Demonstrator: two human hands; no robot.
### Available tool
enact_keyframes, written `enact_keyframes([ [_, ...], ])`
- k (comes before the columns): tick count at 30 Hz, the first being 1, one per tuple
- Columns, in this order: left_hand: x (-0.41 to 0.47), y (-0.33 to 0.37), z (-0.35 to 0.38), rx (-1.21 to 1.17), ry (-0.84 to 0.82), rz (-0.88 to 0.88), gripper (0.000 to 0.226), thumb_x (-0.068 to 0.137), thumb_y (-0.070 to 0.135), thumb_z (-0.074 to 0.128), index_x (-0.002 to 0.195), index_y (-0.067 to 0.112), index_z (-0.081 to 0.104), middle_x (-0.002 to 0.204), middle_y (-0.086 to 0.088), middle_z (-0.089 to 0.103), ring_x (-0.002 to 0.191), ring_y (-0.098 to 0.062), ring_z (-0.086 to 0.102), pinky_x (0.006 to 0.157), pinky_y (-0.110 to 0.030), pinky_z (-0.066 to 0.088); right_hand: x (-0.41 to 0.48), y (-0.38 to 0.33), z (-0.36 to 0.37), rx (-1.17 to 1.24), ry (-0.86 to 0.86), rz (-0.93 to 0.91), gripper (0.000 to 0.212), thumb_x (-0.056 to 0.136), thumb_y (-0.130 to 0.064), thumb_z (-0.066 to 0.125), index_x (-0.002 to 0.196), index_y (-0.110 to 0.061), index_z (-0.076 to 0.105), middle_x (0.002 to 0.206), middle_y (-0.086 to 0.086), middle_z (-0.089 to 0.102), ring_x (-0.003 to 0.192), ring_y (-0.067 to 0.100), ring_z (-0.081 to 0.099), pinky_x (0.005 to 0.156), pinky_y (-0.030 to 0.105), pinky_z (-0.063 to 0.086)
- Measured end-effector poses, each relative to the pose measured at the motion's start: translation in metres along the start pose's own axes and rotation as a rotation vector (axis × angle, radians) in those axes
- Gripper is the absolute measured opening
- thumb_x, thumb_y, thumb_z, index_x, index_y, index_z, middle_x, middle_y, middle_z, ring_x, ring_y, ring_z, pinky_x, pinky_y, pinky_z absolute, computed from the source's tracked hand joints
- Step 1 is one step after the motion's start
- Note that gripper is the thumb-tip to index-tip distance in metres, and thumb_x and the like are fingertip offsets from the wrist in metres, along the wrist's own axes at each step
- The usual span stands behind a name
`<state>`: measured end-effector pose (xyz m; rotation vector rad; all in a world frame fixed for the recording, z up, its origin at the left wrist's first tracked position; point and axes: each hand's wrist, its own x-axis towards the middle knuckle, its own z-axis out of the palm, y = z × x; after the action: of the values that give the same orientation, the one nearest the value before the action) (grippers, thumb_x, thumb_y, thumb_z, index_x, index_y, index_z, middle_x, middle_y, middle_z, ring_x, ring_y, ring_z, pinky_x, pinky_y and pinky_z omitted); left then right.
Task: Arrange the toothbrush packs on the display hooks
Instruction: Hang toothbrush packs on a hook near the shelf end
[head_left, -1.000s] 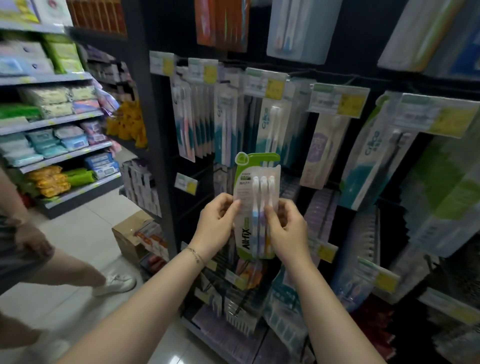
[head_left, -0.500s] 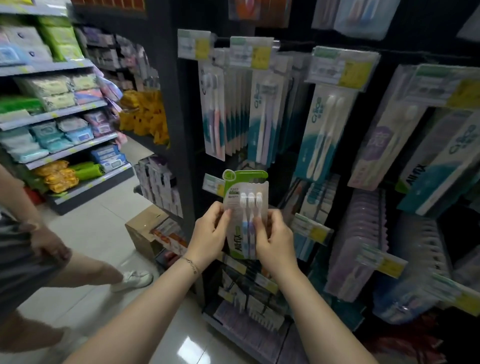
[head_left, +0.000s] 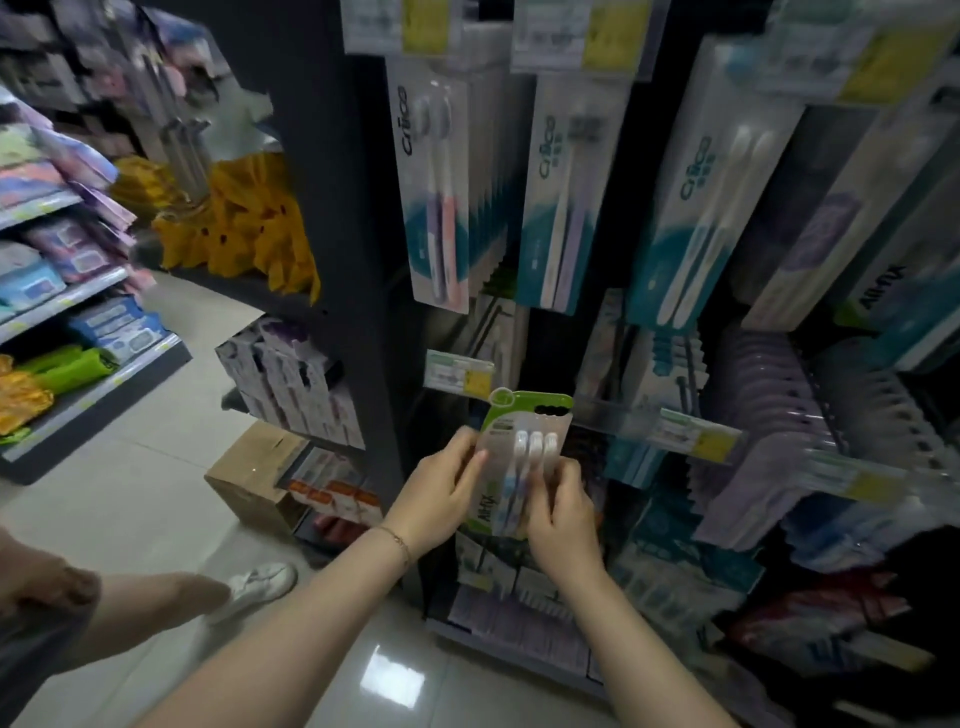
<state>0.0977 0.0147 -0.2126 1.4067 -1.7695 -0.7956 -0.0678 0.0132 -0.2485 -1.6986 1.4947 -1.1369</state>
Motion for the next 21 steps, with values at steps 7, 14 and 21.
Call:
enact_keyframes([
  [7, 0.015, -0.026, 0.009, 0.010, -0.060, -0.005, 0.018, 0.102, 0.029, 0.038, 0.100, 0.014, 0.046, 0.078, -0.007, 0.059, 0.066, -0.019, 0.058, 0.060, -0.039, 0.046, 0.011, 0.025, 0.015, -0.056, -0.014, 0.009, 0.010, 0.101, -0.021, 0.042, 0.105, -0.013, 0.044, 0.088, 0.001, 0.059, 0.075, 0.020, 0.058, 0.062, 0.035, 0.045],
  [14, 0.023, -0.058, 0.027, -0.022, -0.110, -0.076, 0.015, 0.102, 0.025, 0.039, 0.100, 0.012, 0.046, 0.081, -0.004, 0.061, 0.071, -0.014, 0.061, 0.065, -0.037, 0.050, 0.021, 0.056, 0.028, -0.124, -0.048, 0.018, 0.011, 0.100, -0.021, 0.043, 0.099, -0.010, 0.044, 0.084, 0.005, 0.056, 0.072, 0.024, 0.056, 0.062, 0.043, 0.045],
  [21, 0.057, -0.086, 0.032, -0.109, -0.099, -0.172, 0.017, 0.102, 0.026, 0.039, 0.107, 0.014, 0.050, 0.090, -0.004, 0.066, 0.080, -0.013, 0.066, 0.078, -0.039, 0.056, 0.058, 0.064, 0.038, -0.132, -0.122, 0.084, 0.019, 0.101, -0.030, 0.040, 0.095, -0.013, 0.042, 0.080, -0.002, 0.050, 0.070, 0.014, 0.050, 0.059, 0.031, 0.037],
])
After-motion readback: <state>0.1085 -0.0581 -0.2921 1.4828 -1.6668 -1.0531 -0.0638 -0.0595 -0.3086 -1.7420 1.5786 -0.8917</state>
